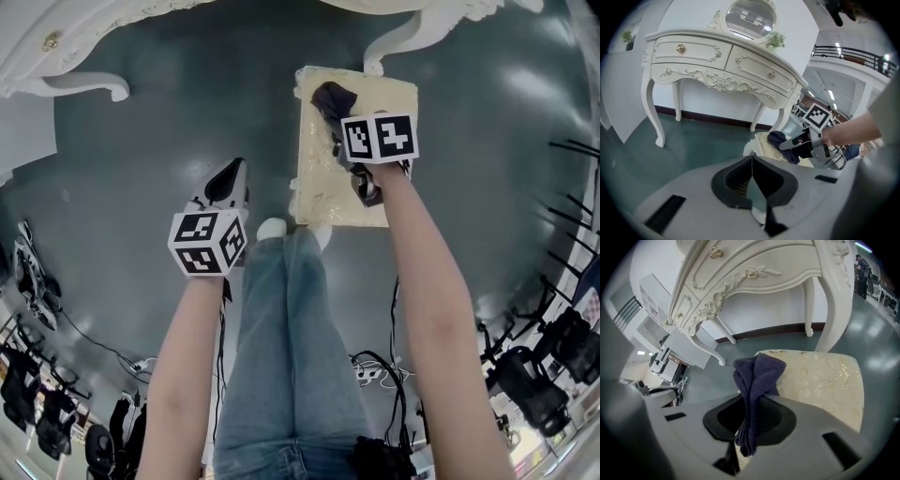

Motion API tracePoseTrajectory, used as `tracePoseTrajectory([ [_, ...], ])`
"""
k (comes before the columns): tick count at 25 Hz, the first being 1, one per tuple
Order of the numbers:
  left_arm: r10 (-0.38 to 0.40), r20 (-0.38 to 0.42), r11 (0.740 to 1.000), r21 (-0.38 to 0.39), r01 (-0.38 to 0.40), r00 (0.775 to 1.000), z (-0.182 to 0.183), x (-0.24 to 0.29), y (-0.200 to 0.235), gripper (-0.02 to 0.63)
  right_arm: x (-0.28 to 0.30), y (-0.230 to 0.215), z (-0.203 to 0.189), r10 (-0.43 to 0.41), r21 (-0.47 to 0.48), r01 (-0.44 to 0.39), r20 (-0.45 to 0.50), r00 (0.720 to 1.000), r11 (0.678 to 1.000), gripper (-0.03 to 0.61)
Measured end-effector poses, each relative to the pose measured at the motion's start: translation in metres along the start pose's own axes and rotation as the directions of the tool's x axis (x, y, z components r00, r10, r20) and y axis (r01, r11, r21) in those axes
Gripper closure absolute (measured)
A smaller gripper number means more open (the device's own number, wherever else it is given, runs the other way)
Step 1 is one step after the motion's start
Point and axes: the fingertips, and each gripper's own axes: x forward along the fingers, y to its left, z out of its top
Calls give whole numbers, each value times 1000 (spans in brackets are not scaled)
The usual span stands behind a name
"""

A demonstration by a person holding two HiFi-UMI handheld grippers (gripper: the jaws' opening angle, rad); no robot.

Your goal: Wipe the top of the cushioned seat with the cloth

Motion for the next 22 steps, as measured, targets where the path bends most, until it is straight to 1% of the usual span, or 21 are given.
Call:
tracePoseTrajectory([
  [8, 18, 5, 1000, -21, -18, 1000, -5, -8, 19, 609, 17, 27, 5, 15, -42, -17, -29, 999, 999, 535],
  [16, 24, -3, 999, -38, -24, 1000, -15, -13, 26, 609, 35, 55, 7, 34, -84, -39, -56, 998, 996, 535],
  [19, 26, 2, 999, -41, -26, 1000, -15, -15, 27, 609, 40, 64, 6, 30, -108, -35, -48, 998, 994, 535],
  [22, 30, 8, 999, -39, -30, 1000, -11, -17, 29, 609, 42, 73, 8, 55, -112, -57, -21, 998, 992, 535],
])
